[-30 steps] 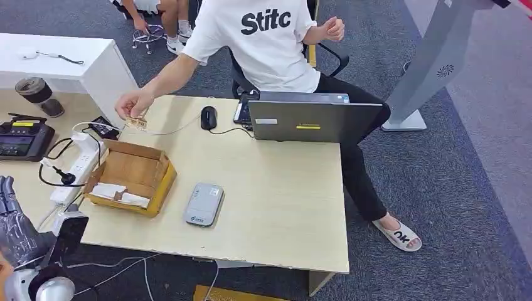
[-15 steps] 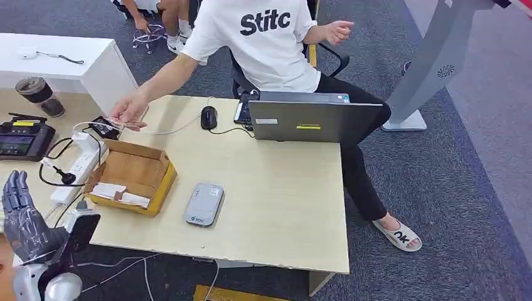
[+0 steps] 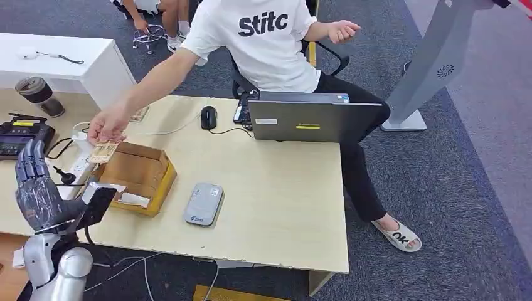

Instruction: Pass the card to the sensor for recognition and then transmit it.

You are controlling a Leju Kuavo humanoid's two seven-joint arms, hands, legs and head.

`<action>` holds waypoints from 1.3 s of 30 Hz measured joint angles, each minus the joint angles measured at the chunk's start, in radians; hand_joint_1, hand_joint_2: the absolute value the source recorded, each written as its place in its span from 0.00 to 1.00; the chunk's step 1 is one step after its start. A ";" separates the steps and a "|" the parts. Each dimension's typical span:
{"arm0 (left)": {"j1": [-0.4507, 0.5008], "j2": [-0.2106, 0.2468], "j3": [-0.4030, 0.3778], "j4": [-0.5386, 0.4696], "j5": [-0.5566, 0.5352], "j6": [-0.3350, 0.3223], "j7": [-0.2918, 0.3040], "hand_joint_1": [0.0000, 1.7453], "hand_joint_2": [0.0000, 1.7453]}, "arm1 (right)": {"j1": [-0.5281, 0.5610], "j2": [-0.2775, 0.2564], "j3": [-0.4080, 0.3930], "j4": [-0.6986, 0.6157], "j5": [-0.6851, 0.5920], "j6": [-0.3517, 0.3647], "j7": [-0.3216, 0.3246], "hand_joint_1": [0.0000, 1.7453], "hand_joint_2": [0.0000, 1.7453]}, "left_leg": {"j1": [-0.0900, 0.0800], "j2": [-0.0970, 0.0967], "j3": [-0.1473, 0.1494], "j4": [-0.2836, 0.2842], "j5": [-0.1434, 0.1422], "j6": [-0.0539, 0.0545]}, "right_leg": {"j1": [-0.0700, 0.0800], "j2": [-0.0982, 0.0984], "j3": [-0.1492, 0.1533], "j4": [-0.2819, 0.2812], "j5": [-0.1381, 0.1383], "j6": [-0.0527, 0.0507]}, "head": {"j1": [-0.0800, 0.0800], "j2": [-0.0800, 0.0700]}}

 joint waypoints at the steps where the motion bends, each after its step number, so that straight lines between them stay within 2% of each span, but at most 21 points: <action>1: -0.009 0.004 -0.004 0.002 -0.003 -0.002 0.004 0.00 1.00 | 0.000 0.000 0.000 0.000 0.000 0.002 0.000 0.00 1.00 | 0.000 0.000 0.000 0.000 0.000 0.000 | 0.000 0.000 0.000 0.000 0.000 0.000 | 0.000 0.000; 9: -0.034 0.017 -0.028 0.014 -0.019 -0.005 0.014 0.00 1.00 | 0.000 -0.001 0.000 0.000 0.000 0.006 0.000 0.00 1.00 | 0.000 0.000 0.000 0.000 0.000 0.000 | 0.000 0.000 -0.001 0.000 0.000 0.000 | 0.000 0.000; 19: -0.076 0.005 -0.114 0.027 -0.075 -0.010 0.026 0.00 1.00 | -0.002 -0.001 0.000 0.000 0.015 0.003 0.006 0.00 1.00 | 0.000 0.000 -0.001 0.000 0.000 0.000 | 0.000 0.000 -0.001 0.000 0.001 0.001 | 0.000 0.000; 20: -0.080 0.005 -0.122 0.027 -0.082 -0.008 0.026 0.08 1.00 | -0.002 -0.001 0.000 0.000 0.015 0.003 0.006 0.00 1.00 | 0.000 0.000 -0.001 0.000 0.000 0.000 | 0.000 0.001 -0.001 0.000 0.001 0.000 | 0.000 0.000; 21: -0.084 0.004 -0.129 0.027 -0.086 -0.008 0.027 0.08 1.00 | -0.002 -0.001 0.000 0.000 0.015 0.003 0.006 0.00 1.00 | 0.000 0.001 -0.001 0.000 0.000 0.000 | 0.000 0.001 -0.001 0.000 0.001 0.000 | 0.000 0.000; 22: -0.088 0.003 -0.137 0.027 -0.089 -0.008 0.028 0.64 1.00 | -0.002 -0.001 0.000 0.000 0.015 0.004 0.006 0.00 1.00 | 0.000 0.001 -0.001 0.000 0.000 0.000 | 0.000 0.001 -0.001 0.000 0.001 0.000 | 0.000 0.000; 23: -0.090 0.001 -0.142 0.027 -0.090 -0.008 0.029 1.00 1.00 | -0.002 -0.001 0.000 0.000 0.015 0.004 0.006 0.00 1.00 | 0.000 0.001 -0.001 0.000 0.000 0.000 | 0.000 0.001 -0.001 0.000 0.001 0.000 | 0.000 0.000; 39: -0.092 -0.001 -0.175 0.027 -0.065 -0.007 0.038 1.00 1.00 | -0.002 -0.001 0.000 0.000 0.015 0.004 0.005 0.00 1.00 | 0.000 0.001 -0.002 0.000 0.000 0.000 | 0.000 0.002 -0.002 0.000 0.001 0.000 | 0.000 0.000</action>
